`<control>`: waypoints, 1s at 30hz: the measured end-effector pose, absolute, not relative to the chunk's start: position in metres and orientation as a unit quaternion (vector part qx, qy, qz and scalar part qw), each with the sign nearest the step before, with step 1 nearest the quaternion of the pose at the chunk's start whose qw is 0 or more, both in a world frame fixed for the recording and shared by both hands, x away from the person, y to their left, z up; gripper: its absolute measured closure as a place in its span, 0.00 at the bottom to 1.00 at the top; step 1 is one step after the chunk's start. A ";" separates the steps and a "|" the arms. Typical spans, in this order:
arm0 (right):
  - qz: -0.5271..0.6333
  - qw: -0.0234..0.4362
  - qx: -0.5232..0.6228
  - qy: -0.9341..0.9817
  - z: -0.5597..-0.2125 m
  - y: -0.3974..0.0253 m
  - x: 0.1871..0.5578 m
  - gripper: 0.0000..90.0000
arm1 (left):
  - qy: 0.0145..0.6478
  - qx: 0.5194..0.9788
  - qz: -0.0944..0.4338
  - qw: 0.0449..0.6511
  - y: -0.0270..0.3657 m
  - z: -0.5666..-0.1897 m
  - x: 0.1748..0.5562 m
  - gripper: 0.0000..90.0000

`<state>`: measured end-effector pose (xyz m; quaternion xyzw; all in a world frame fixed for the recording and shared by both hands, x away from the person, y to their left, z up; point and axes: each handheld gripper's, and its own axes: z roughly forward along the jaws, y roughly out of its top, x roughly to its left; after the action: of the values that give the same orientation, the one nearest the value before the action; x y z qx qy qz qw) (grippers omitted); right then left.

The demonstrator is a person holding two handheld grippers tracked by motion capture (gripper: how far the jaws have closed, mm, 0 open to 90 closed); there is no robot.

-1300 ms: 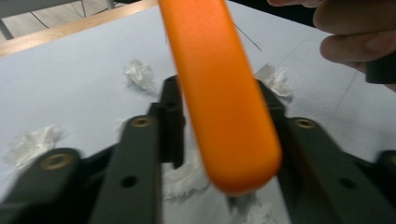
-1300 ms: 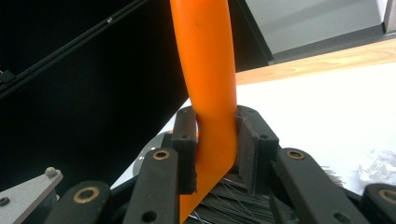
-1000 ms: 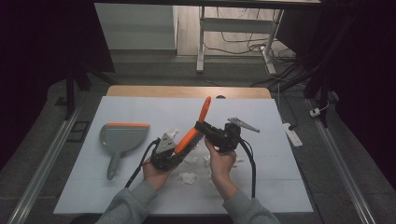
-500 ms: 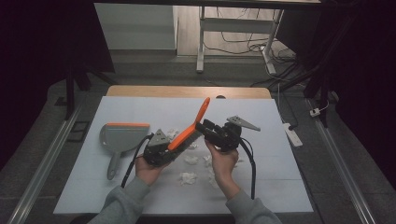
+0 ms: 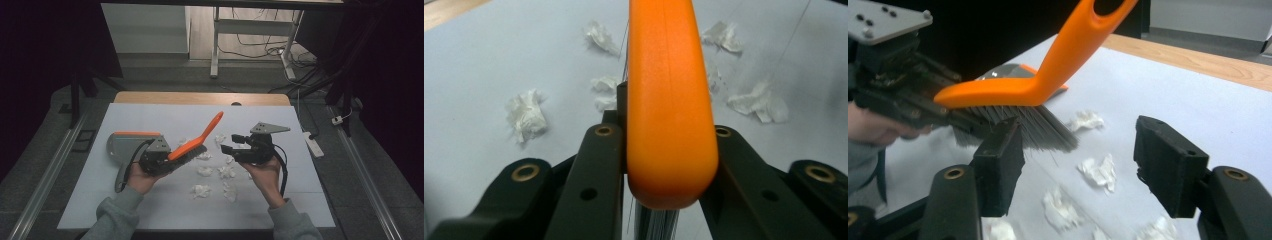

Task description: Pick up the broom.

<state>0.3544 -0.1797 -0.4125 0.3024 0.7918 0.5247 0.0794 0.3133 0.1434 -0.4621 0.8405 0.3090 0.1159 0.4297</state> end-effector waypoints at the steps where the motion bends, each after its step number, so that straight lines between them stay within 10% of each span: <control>1: 0.522 0.077 0.299 0.795 -0.411 -0.182 0.354 0.39 | 0.306 0.844 0.113 0.426 0.143 -0.462 0.313 0.87; 30: 0.395 0.086 0.155 0.901 -0.402 -0.157 0.351 0.38 | 0.159 0.941 0.039 0.295 0.084 -0.447 0.333 0.87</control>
<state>0.3506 -0.1570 -0.4018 0.1546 0.9013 0.3954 0.0858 0.3330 0.0842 -0.4471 0.9414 0.1592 0.0386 0.2950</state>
